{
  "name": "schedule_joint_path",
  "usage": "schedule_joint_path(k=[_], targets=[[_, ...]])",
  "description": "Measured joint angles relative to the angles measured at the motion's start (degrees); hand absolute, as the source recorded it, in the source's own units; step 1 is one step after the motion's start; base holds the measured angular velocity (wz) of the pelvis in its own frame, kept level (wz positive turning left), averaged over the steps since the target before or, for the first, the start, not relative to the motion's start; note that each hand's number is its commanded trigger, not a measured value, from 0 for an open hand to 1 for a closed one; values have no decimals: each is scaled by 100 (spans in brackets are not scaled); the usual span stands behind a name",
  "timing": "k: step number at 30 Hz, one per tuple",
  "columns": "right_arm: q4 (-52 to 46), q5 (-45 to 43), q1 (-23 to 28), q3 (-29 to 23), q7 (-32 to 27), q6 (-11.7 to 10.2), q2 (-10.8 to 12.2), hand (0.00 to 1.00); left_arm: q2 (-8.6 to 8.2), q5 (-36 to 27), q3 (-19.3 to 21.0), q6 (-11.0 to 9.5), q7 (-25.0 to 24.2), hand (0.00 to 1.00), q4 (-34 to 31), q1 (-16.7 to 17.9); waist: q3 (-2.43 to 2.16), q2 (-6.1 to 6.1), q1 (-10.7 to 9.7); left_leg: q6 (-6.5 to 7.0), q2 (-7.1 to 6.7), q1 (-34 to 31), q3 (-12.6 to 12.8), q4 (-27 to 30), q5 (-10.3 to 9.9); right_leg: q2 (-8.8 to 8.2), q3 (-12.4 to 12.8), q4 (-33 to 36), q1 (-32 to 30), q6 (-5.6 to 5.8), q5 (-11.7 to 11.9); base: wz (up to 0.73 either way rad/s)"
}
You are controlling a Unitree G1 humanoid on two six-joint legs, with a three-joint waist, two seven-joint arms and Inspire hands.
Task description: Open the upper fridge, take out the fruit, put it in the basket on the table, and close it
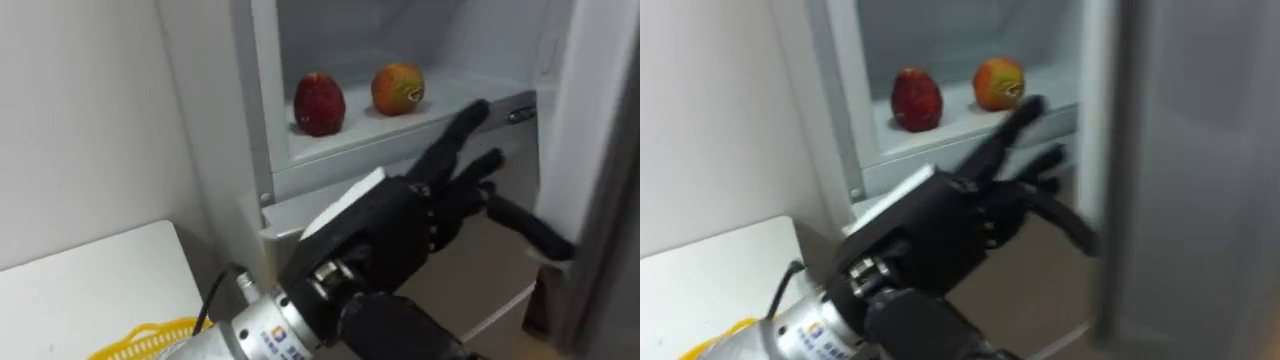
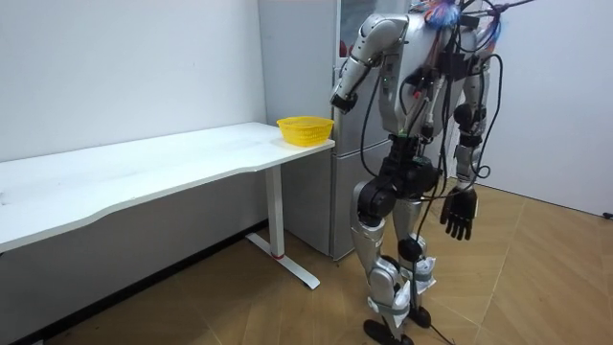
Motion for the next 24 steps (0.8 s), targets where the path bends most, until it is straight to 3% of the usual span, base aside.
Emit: schedule_joint_path(k=[6, 19, 24], targets=[[-24, 149, -32, 48, 3, -9, -88, 0, 2, -649, -107, -1, -229, 0, 69, -58, -6, -19, -114, -121, 39, 35, 88, -8, 32, 60, 78, 20, -16, -57, -67, -15], [-78, 336, -28, 49, -13, -9, -187, 0, 18, -654, -297, -1, -320, 0, 69, -96, -32, -171, -123, -206, 122, 91, 200, -11, 71, 162, 129, -10, -21, -139, -52, -3], [-80, 358, -8, 51, -62, -34, -166, 0, 138, -652, -291, -2, -316, 0, 118, -101, -38, -165, -95, -209, 123, 80, 189, -23, 68, 144, 125, -70, 11, -146, -45, 0]])
